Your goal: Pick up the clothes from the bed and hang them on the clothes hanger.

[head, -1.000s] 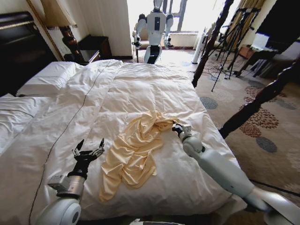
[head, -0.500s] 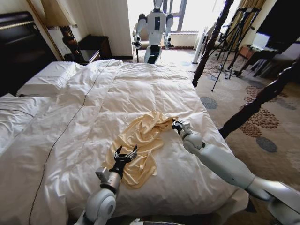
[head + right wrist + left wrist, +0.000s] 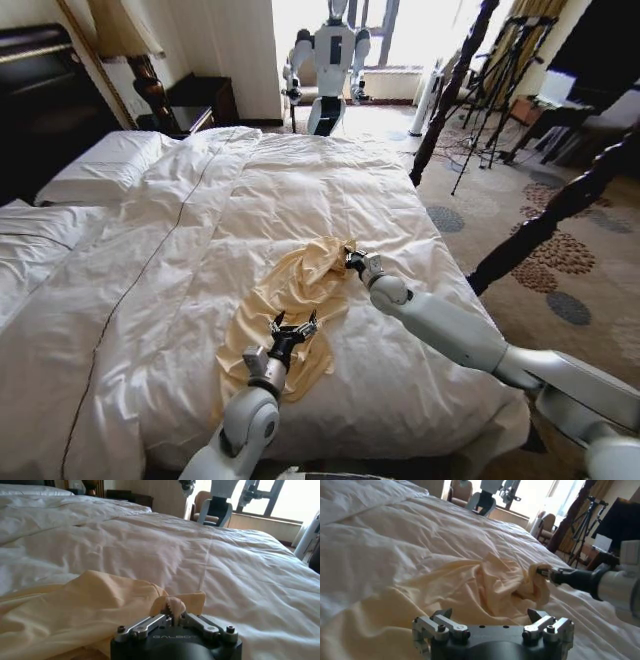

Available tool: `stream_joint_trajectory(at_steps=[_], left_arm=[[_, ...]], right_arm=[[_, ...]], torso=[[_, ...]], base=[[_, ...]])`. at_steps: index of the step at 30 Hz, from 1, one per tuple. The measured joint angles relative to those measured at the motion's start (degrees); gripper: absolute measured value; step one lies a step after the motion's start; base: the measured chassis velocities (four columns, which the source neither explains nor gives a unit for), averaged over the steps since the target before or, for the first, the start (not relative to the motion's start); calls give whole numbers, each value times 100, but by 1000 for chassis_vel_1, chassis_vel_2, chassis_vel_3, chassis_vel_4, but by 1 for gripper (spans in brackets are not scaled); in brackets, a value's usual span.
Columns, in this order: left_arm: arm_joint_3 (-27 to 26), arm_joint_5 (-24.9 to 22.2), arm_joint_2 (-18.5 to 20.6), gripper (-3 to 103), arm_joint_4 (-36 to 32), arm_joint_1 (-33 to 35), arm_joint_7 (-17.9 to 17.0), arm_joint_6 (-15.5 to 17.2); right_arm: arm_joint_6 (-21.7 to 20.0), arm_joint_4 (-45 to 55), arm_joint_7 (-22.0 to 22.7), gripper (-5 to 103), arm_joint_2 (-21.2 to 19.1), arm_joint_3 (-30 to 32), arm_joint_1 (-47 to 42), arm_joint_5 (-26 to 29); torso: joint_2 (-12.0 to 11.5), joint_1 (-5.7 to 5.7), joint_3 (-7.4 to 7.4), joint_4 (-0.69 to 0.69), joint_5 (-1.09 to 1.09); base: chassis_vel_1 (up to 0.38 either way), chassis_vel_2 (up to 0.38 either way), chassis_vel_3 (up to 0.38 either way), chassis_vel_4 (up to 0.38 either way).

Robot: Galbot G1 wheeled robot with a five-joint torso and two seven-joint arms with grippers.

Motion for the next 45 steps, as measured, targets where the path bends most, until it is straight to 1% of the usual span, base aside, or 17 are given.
stream_joint_trajectory(at_steps=[4,7,8,11,12,13,16,20,22,23,24,28,29,32,36,39,45], left_arm=[[-307,-36,192,100,-168,94,24,0],[-476,-49,275,100,-330,137,29,20],[-476,-49,275,100,-330,137,29,20],[-489,-52,298,100,-367,164,26,38],[-489,-52,298,100,-367,164,26,38],[-487,-53,300,100,-373,168,27,41],[-401,-56,276,100,-343,86,22,59],[-208,-8,217,100,-287,19,16,68],[99,84,146,100,-219,-18,13,68],[319,148,112,100,-173,-36,14,66],[319,148,112,100,-173,-36,14,66],[1324,308,86,100,72,-148,-60,52],[1324,308,86,100,72,-148,-60,52],[1771,314,13,100,382,-435,-133,46],[1921,218,-28,100,578,-752,-199,45],[2011,29,-87,100,798,-1261,-300,56],[2066,-101,-179,100,1026,-1973,-344,114]], right_arm=[[36,219,40,0,-207,221,-180,7],[157,701,38,0,-718,578,-401,211],[157,701,38,0,-718,578,-401,211],[146,1179,-57,0,-1336,1027,-836,303],[146,1179,-57,0,-1336,1027,-836,303],[124,1284,-87,0,-1493,1152,-980,317],[78,1588,-247,0,-2084,1751,-1701,318],[68,1679,-339,0,-2362,2138,-2138,279],[67,1729,-416,0,-2510,2456,-2471,241],[71,1738,-411,0,-2544,2526,-2562,236],[71,1738,-411,0,-2544,2526,-2562,236],[87,1702,-328,0,-2521,2397,-2443,241],[87,1702,-328,0,-2521,2397,-2443,241],[100,1556,-179,0,-2343,1924,-1920,275],[102,1426,-92,0,-2139,1586,-1511,293],[102,1245,36,0,-1840,1180,-964,321],[101,1074,134,0,-1616,826,-502,354]], torso=[[0,-2,-1,3,-3],[0,-1,-1,1,1],[0,-1,-1,1,1],[0,-1,-1,1,1],[0,-1,-1,1,1],[0,-1,-1,1,0],[1,-2,-2,-1,4],[0,-1,-1,0,-1],[0,-1,-2,0,0],[1,-2,-2,-1,-1],[1,-2,-2,-1,-1],[1,-2,-2,0,-2],[1,-2,-2,0,-2],[1,-2,-1,1,-1],[1,-1,-1,0,-1],[0,0,0,2,-1],[0,0,0,1,-1]], base=[[0,0,0,0],[0,0,0,0],[0,0,0,0],[0,0,0,0],[0,0,0,0],[0,0,0,0],[0,0,0,0],[0,0,0,0],[0,0,0,0],[0,0,0,0],[0,0,0,0],[0,0,0,0],[0,0,0,0],[0,0,0,0],[0,0,0,0],[0,0,0,0],[0,0,0,0]])
